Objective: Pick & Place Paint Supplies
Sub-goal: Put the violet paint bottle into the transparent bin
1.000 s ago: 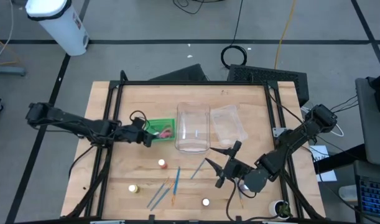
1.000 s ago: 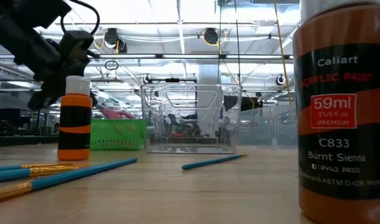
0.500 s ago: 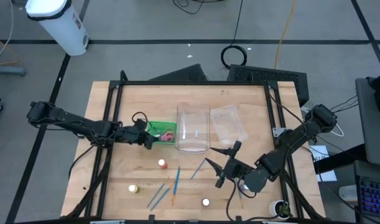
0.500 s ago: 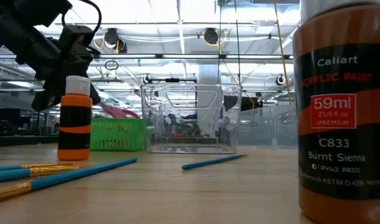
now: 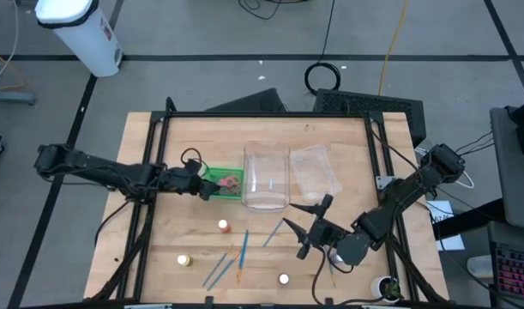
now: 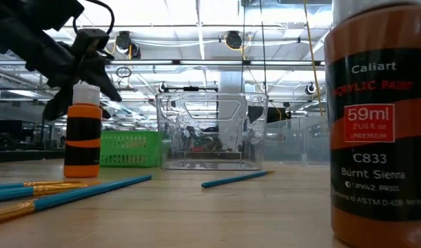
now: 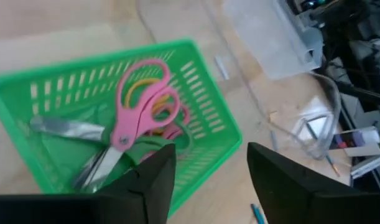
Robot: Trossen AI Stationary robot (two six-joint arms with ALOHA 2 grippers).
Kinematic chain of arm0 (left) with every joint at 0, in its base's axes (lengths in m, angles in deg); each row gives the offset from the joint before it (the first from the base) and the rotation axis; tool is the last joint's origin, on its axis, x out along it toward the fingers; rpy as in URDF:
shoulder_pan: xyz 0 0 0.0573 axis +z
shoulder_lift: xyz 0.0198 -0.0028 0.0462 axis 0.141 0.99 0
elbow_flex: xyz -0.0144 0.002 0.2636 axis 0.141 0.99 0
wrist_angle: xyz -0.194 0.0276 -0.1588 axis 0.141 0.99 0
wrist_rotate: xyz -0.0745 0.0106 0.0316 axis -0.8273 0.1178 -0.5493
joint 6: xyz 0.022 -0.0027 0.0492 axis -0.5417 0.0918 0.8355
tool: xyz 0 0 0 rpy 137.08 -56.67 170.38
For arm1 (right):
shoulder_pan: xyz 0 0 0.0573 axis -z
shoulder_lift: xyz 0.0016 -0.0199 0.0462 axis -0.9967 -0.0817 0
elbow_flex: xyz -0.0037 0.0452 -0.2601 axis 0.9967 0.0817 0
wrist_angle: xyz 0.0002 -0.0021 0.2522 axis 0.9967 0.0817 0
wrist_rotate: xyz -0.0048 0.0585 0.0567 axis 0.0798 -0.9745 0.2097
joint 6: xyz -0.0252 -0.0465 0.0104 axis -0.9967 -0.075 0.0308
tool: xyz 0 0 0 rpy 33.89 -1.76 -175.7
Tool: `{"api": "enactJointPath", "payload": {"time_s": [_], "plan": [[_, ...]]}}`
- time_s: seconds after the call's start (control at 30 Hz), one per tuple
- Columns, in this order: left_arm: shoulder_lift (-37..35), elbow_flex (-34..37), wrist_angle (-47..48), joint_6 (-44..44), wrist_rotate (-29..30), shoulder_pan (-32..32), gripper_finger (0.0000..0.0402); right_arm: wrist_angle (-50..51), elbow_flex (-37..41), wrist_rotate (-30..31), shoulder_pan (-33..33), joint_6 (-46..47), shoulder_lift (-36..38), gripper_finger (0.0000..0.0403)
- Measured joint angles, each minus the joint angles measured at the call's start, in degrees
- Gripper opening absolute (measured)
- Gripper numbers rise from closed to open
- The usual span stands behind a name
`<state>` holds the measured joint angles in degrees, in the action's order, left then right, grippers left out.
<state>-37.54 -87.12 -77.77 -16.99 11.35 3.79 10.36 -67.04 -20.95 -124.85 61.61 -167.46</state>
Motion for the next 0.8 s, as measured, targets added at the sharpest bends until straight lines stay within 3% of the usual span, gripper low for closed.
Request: {"api": "enactJointPath", "payload": {"time_s": [0.23,0.43,0.5,0.67,0.73,0.8], "plan": [[-10.0,0.0,-2.6,9.9,-0.5,1.7,0.0217,0.1,0.0,0.1,-1.6,0.0,0.0,0.0196],[-18.9,0.0,-2.3,17.9,4.3,-0.7,0.0212,0.0,0.0,-1.6,-4.2,2.3,0.0,0.0196],[-20.7,0.0,-2.3,20.3,6.7,-2.0,0.0212,0.2,0.0,-8.8,-4.7,3.5,0.5,0.0196],[-22.1,0.0,-2.3,26.7,11.5,-5.0,0.0212,4.7,0.0,-34.9,-5.2,9.9,4.0,0.0196],[-22.1,0.0,-1.9,29.2,12.8,-5.9,0.0211,10.3,0.0,-39.1,-5.8,12.5,5.7,0.0196],[-22.1,0.0,-0.8,30.5,14.8,-6.7,0.0211,16.9,0.0,-38.5,-6.8,14.1,8.1,0.0196]]}}
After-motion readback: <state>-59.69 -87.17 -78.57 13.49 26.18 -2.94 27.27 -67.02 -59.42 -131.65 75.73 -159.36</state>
